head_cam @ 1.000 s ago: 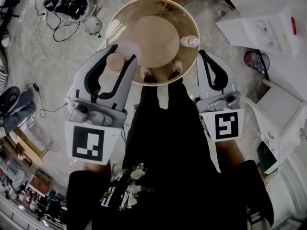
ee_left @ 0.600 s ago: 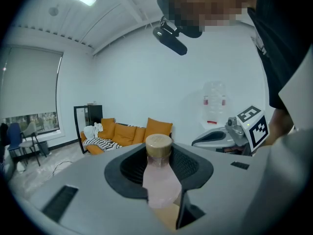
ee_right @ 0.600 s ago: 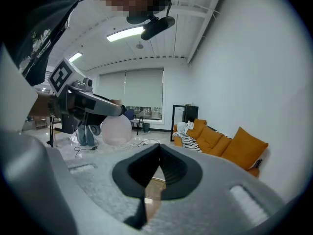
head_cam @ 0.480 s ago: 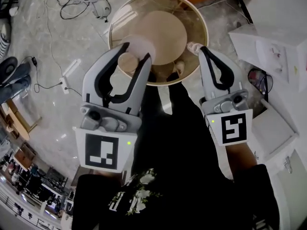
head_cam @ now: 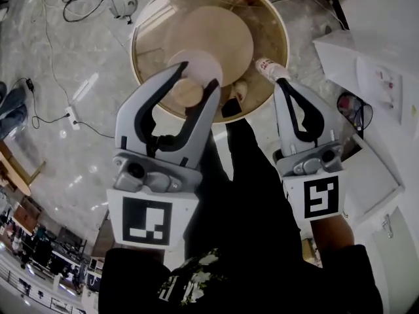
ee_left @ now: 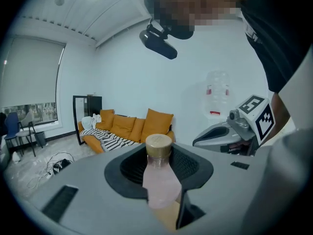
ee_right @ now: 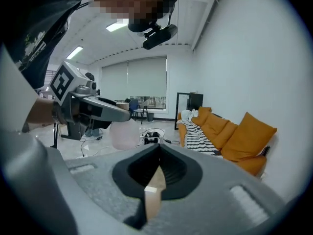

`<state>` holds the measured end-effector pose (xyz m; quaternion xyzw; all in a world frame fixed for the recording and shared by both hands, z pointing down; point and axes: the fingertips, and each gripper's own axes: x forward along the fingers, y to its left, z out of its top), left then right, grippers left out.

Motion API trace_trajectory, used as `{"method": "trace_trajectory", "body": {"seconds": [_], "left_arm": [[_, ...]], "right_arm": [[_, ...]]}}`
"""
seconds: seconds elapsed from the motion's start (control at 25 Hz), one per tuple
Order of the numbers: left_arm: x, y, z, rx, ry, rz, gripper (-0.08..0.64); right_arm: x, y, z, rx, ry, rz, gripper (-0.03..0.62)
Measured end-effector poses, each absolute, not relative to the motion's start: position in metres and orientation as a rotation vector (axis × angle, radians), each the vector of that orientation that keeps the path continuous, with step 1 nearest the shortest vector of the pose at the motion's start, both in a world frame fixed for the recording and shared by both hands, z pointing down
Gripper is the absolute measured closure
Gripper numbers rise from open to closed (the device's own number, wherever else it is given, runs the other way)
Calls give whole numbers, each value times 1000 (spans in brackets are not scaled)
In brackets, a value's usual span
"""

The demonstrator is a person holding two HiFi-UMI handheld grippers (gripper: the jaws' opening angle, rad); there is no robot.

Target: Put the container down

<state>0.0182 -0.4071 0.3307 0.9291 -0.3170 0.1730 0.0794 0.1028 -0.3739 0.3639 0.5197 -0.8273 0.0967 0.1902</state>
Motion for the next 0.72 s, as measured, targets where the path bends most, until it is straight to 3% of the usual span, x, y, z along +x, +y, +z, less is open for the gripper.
{"method": "trace_trajectory", "body": {"seconds": [0.72], "left_arm": [[41,-414,482,2814,-758,694,413]], "right_arm": [[109,-361,504,1584,-2217,505,597]]}}
